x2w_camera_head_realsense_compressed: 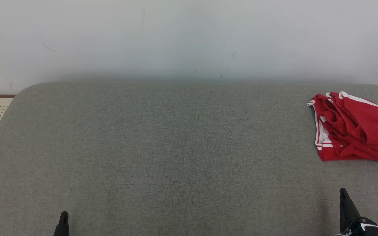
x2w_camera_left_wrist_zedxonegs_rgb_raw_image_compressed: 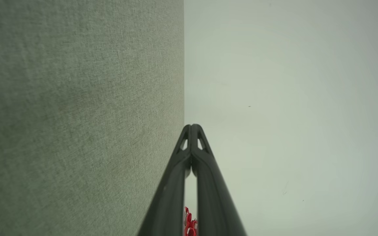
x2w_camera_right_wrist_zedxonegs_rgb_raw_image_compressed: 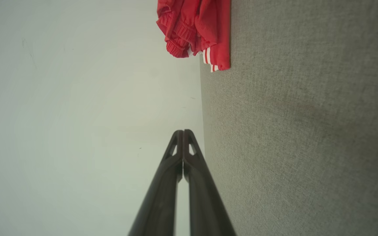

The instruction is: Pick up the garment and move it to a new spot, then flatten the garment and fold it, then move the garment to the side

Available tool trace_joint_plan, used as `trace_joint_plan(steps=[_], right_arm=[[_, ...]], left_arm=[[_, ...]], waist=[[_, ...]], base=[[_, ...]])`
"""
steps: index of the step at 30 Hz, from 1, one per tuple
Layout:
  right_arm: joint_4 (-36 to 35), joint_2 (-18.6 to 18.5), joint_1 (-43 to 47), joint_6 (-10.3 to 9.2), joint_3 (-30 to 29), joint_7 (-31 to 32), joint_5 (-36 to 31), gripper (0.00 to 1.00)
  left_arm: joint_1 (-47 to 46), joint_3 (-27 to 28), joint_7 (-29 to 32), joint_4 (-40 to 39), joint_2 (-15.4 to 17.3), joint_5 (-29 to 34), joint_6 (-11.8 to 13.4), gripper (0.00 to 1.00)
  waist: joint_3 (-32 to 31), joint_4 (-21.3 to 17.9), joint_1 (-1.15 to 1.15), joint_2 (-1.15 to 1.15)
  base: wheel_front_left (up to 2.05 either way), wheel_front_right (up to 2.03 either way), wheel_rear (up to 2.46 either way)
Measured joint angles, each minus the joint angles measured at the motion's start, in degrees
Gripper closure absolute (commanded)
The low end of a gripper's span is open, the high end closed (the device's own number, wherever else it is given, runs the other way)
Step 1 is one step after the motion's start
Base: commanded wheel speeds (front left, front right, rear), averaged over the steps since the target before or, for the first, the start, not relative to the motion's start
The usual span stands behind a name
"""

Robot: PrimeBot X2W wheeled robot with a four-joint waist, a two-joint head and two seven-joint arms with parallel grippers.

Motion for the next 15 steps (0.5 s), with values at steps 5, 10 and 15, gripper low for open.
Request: trace_joint_plan(steps=[5,10,15], right_arm=[[0.0,0.1,0.0,0.0,-0.1,0.0,-0.1,1.0],[0.0,0.2,0.0,0.0,-0.2,0.2,-0.2,1.0],[0.0,0.3,0.0,0.0,-0.3,0.3,-0.2,1.0]], left_arm=[[0.0,0.1,0.0,0.0,-0.1,0.0,0.0,1.0],[0.0,0.1,0.1,0.0,-0.1,0.1,0.0,1.0],[0.0,0.2,0.2,0.0,-0.2,0.1,0.0,1.0]], waist=[[0.0,0.0,0.0,0.0],[0.0,0.0,0.0,0.0],[0.0,0.0,0.0,0.0]], base=[[0.0,0.0,0.0],[0.0,0.0,0.0],[0.0,0.0,0.0]])
